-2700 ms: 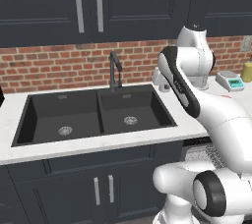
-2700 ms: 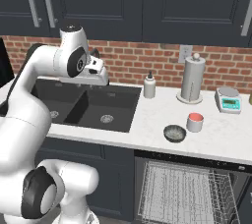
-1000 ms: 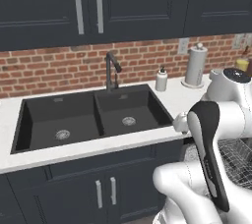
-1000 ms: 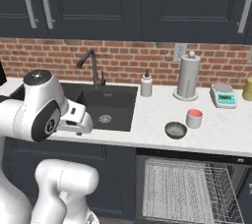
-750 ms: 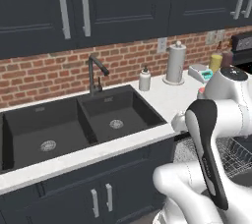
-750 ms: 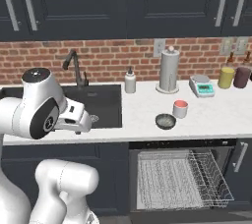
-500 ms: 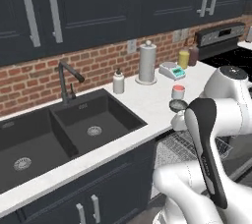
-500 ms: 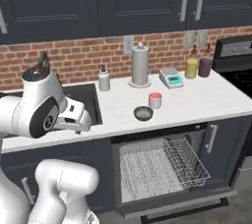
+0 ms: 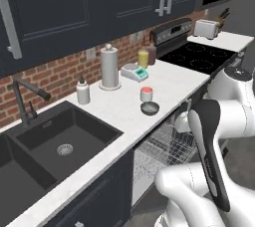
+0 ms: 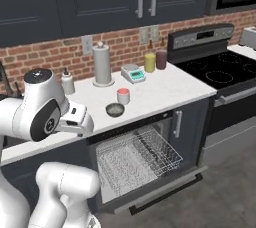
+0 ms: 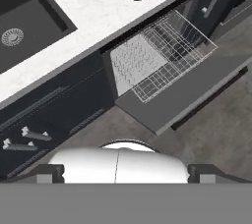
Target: Pick up the cup and bowl from the counter, place them in the dishwasher, and close the dishwasher door.
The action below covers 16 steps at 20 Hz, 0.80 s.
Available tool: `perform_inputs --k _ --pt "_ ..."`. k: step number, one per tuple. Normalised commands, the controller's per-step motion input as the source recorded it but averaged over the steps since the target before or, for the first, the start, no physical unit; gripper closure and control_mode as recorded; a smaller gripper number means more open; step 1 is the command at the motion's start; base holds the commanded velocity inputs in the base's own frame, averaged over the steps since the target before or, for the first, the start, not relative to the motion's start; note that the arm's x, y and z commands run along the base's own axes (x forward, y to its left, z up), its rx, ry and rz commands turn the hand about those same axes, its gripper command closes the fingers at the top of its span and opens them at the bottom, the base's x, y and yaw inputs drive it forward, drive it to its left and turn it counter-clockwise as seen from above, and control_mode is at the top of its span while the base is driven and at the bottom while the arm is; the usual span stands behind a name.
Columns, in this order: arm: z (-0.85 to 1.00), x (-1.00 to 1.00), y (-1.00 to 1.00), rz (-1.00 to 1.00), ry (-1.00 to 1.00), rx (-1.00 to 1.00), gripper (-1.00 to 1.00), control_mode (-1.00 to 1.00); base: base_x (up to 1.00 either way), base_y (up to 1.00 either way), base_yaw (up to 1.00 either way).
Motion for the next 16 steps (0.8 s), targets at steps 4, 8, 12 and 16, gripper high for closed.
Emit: perform_inputs --k 4,8,12,16 --pt "0.0 0.0 0.0 0.0 0.0 0.0 -1.0 1.0 0.29 0.33 -0.31" --pt "0.0 0.0 0.0 0.0 0.0 0.0 -1.0 1.0 0.41 0.32 -0.31" --pt "0.0 0.0 0.0 0.0 0.0 0.0 -1.0 1.0 0.06 0.3 -0.28" --pt "0.0 0.0 0.0 0.0 0.0 0.0 -1.0 1.0 0.0 0.51 -0.37"
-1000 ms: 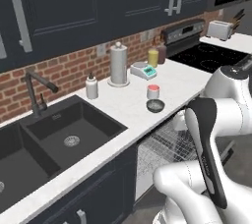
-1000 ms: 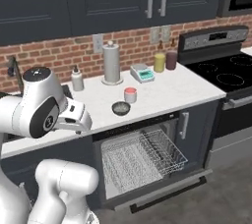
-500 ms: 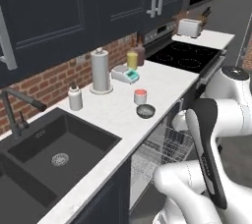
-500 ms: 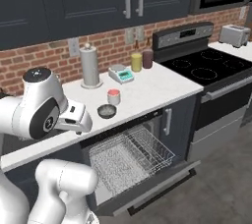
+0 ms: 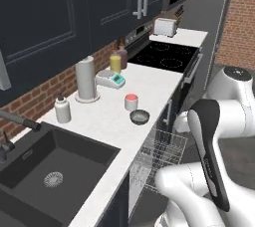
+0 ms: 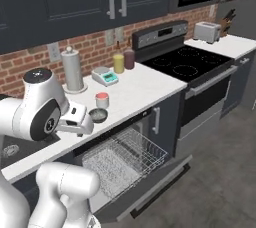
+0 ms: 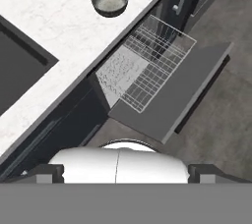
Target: Pick up the cup and bowl from the counter, place them in the dishwasher, and close the dishwasher door.
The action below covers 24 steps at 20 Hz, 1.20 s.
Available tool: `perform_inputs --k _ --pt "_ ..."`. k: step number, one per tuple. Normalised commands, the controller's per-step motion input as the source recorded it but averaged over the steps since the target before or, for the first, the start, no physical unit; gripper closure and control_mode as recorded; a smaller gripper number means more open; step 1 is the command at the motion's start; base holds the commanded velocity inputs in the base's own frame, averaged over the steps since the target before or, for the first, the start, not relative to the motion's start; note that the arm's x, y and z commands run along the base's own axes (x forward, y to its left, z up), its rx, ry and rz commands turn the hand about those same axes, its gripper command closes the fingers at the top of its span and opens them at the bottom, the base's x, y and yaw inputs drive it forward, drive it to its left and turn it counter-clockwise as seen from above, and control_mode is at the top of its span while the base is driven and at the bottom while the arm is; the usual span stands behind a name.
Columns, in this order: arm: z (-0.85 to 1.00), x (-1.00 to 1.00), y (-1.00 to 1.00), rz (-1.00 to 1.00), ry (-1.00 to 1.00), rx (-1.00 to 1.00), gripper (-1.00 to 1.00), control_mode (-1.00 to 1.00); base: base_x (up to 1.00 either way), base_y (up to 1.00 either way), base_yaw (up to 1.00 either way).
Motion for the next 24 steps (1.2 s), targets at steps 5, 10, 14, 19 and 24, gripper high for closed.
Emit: perform_inputs --k 5,10,14,19,24 --pt "0.0 0.0 0.0 0.0 0.0 0.0 -1.0 1.0 0.0 0.62 -0.42" --pt "0.0 0.0 0.0 0.0 0.0 0.0 -1.0 1.0 0.08 0.6 -0.32" --pt "0.0 0.0 0.0 0.0 0.0 0.0 -1.0 1.0 0.03 0.52 -0.23" --pt "0.0 0.12 0.07 -0.06 -0.01 0.01 -1.0 -1.0 0.11 0.22 -0.1" --pt "0.0 0.47 0.17 -0.15 -0.06 0.04 -1.0 -1.0 0.0 0.0 0.0"
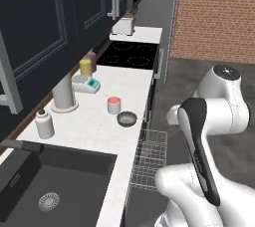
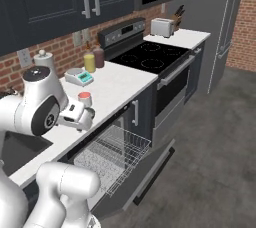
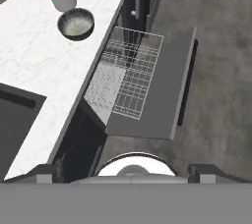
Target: Pick up the cup and bowl from the counter, place them in the dishwasher, and close the dishwasher door.
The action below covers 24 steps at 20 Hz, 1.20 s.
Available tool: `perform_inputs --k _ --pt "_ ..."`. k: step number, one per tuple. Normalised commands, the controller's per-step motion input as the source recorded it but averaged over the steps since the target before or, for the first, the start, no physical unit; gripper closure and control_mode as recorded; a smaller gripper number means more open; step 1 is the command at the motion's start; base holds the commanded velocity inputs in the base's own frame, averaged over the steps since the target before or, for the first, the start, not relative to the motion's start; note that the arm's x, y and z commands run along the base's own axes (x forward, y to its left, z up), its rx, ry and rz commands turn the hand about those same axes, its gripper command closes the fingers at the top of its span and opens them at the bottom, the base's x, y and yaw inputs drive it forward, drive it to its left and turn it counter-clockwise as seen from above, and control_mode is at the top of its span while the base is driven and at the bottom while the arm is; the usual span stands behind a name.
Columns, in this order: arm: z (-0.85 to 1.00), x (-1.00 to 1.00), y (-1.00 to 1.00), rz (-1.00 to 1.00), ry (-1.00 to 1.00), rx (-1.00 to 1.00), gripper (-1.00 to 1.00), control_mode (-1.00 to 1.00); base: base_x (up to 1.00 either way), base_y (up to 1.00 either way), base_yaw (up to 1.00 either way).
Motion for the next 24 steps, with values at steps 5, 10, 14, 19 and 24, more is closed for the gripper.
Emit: perform_inputs --k 5,10,14,19,24 --pt "-0.01 0.47 0.13 -0.05 -0.02 0.14 -1.0 -1.0 0.0 0.0 0.0" --pt "-0.25 0.36 0.14 0.0 -0.07 0.23 -1.0 -1.0 0.0 0.0 0.0" --pt "-0.31 0.53 0.37 0.0 0.0 0.08 -1.0 -1.0 0.0 0.0 0.0" --pt "-0.25 0.88 0.31 -0.02 0.07 0.0 -1.0 -1.0 0.0 0.0 0.0" --pt "-0.23 0.65 0.03 -0.01 0.04 0.0 -1.0 -1.0 0.0 0.0 0.0"
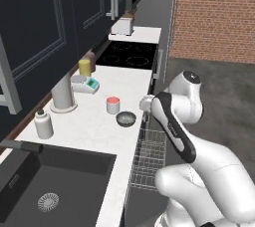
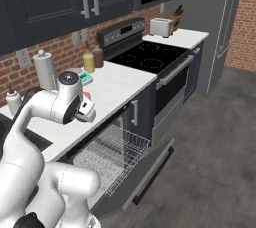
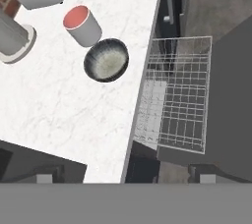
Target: Pick up the cup and bowl from the counter, place them in the dishwasher, and close the dishwasher door.
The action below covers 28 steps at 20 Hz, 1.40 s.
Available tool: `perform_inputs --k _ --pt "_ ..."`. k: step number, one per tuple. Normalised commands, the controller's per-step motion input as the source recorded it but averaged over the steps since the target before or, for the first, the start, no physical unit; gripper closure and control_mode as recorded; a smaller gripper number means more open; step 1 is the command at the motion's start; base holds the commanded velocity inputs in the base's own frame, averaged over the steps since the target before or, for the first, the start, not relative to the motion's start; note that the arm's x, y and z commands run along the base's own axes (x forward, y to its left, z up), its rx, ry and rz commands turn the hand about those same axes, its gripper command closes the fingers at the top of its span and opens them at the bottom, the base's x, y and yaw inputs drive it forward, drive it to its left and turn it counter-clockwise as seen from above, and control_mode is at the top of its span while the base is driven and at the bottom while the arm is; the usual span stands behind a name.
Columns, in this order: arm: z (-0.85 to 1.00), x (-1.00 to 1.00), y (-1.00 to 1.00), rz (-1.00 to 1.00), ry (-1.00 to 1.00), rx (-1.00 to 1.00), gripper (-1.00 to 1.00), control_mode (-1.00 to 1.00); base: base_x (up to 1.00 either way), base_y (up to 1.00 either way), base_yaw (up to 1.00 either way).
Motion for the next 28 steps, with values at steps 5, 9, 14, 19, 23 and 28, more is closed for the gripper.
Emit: perform_inputs --k 5,9,14,19,23,28 --pt "-0.25 0.47 0.0 0.0 0.0 0.0 -1.0 -1.0 0.0 0.0 0.0" --pt "-0.32 0.44 0.04 -0.01 0.01 0.0 -1.0 -1.0 0.0 0.0 0.0" --pt "-0.32 0.48 0.07 -0.01 0.0 0.0 -1.0 -1.0 0.0 0.0 0.0" --pt "-0.33 0.45 0.1 -0.01 0.01 0.0 -1.0 -1.0 0.0 0.0 0.0" --pt "-0.26 0.27 0.11 -0.01 0.04 0.0 -1.0 -1.0 0.0 0.0 0.0" --pt "-0.21 0.25 0.21 0.0 0.09 -0.02 -1.0 -1.0 0.0 0.0 0.0"
